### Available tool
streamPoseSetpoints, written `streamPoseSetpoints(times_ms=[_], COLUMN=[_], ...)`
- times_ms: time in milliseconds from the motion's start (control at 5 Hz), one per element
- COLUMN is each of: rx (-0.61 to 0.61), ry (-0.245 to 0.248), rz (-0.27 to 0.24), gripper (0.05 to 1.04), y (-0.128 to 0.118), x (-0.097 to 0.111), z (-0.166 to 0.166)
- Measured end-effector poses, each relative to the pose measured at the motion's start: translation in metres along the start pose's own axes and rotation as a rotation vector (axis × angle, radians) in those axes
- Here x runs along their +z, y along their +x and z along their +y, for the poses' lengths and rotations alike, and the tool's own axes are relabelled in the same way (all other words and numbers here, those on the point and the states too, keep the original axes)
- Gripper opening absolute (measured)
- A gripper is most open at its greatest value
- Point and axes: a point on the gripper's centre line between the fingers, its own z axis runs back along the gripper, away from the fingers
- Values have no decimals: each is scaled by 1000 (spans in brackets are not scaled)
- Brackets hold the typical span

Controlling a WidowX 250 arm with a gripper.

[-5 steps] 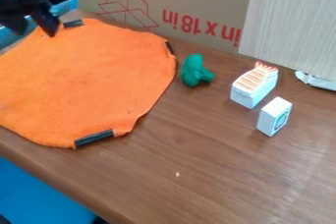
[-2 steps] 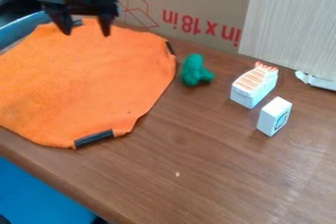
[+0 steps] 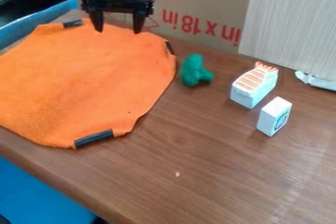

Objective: Fold the cloth from top right to bottom left

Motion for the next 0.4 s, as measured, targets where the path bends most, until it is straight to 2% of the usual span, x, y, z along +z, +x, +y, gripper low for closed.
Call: streamPoseSetpoints(times_ms=[200, 400], rx=[31, 33], ry=[32, 76], rz=[12, -4], gripper=[1001, 1001], y=[14, 18], x=[-12, -29], z=[-11, -20])
